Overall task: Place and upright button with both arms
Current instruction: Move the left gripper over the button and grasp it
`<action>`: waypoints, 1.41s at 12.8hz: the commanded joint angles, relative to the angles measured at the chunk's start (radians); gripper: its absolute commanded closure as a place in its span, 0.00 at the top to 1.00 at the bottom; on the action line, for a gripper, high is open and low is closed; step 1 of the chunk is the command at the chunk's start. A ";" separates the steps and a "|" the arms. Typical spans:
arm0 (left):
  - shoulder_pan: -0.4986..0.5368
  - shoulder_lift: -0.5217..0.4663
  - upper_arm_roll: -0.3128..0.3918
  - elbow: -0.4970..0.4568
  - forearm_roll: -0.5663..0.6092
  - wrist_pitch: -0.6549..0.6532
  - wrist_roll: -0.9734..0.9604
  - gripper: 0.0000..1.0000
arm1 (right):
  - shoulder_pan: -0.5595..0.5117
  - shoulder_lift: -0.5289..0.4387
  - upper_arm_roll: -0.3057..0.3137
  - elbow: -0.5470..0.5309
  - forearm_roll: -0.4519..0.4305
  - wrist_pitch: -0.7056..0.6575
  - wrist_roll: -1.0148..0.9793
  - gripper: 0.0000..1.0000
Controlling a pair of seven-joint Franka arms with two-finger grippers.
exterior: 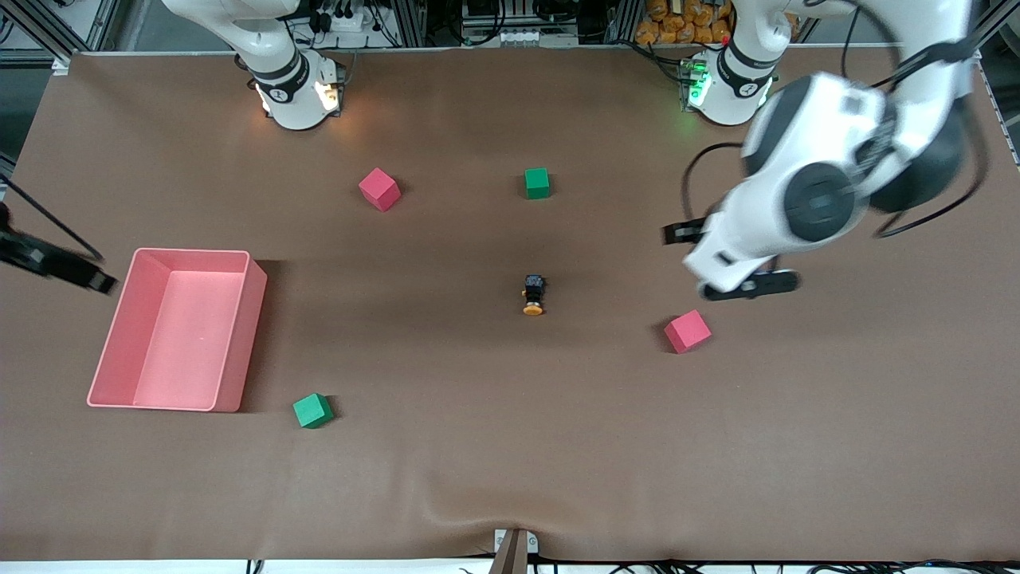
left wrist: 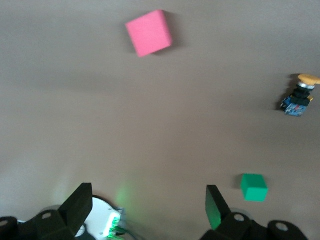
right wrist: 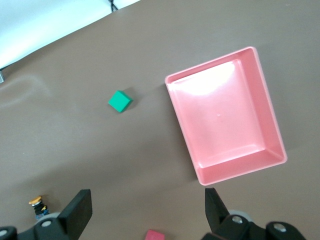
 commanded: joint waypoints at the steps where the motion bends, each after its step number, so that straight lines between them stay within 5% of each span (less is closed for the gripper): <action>1: -0.070 0.105 0.004 0.105 -0.015 0.047 -0.092 1.00 | 0.002 -0.312 -0.031 -0.448 -0.034 0.167 -0.077 1.00; 5: -0.121 0.186 -0.014 0.107 -0.038 0.221 0.006 1.00 | 0.002 -0.343 -0.024 -0.492 -0.084 0.152 -0.094 1.00; 11: -0.162 0.298 -0.028 0.111 -0.068 0.425 0.028 1.00 | -0.001 -0.196 -0.018 -0.249 -0.086 0.034 -0.151 1.00; 18: -0.218 0.435 -0.028 0.102 -0.138 0.471 0.031 1.00 | -0.003 -0.196 -0.020 -0.247 -0.084 0.004 -0.159 1.00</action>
